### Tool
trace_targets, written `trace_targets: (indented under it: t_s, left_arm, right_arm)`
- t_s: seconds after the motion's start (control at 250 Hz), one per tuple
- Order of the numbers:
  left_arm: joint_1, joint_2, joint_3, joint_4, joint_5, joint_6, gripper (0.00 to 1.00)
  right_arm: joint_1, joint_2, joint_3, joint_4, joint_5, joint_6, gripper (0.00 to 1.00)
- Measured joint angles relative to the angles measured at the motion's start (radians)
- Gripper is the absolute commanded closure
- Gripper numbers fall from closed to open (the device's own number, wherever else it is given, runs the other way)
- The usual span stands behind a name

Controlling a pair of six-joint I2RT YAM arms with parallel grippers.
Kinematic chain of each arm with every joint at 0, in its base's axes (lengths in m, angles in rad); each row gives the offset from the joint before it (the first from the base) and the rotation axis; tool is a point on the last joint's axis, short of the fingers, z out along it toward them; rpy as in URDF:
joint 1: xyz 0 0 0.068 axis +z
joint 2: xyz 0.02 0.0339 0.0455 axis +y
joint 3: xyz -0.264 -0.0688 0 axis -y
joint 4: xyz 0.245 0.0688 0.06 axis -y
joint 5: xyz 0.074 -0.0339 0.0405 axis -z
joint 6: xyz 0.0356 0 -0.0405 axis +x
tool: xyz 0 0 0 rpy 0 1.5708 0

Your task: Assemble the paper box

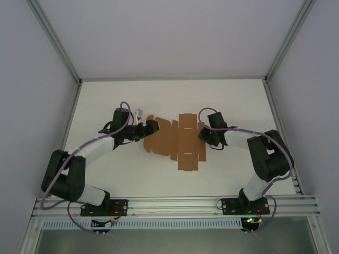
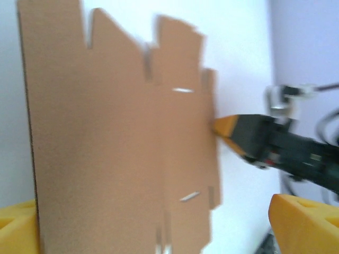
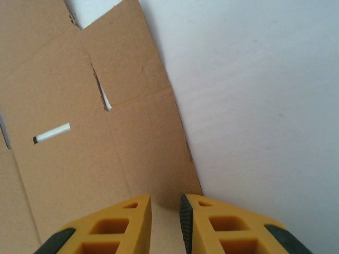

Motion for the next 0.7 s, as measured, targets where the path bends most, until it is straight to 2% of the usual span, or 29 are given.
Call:
trace_targets:
  t_s: [0.096, 0.252, 0.371, 0.471, 0.587, 0.699]
  left_arm:
    - [-0.017, -0.044, 0.000, 0.032, 0.023, -0.008, 0.27]
    - [-0.031, -0.024, 0.011, 0.011, 0.016, 0.020, 0.45]
    - [-0.046, 0.019, 0.068, -0.072, -0.034, 0.058, 0.82]
    - [-0.058, 0.034, 0.111, -0.134, -0.085, 0.097, 1.00]
    - [-0.063, 0.032, 0.134, -0.179, -0.124, 0.126, 1.00]
    - [-0.071, 0.005, 0.134, -0.204, -0.127, 0.131, 1.00]
  right_arm:
    - [0.000, 0.007, -0.001, 0.027, -0.016, 0.000, 0.75]
    - [0.000, 0.007, -0.009, 0.049, -0.031, -0.004, 0.75]
    - [0.000, 0.005, -0.011, 0.052, -0.032, -0.010, 0.75]
    - [0.003, 0.002, -0.010, 0.047, -0.023, -0.030, 0.75]
    - [0.006, -0.026, -0.011, 0.000, -0.002, -0.057, 0.72]
    - [-0.009, -0.100, -0.030, -0.088, 0.003, -0.093, 0.54]
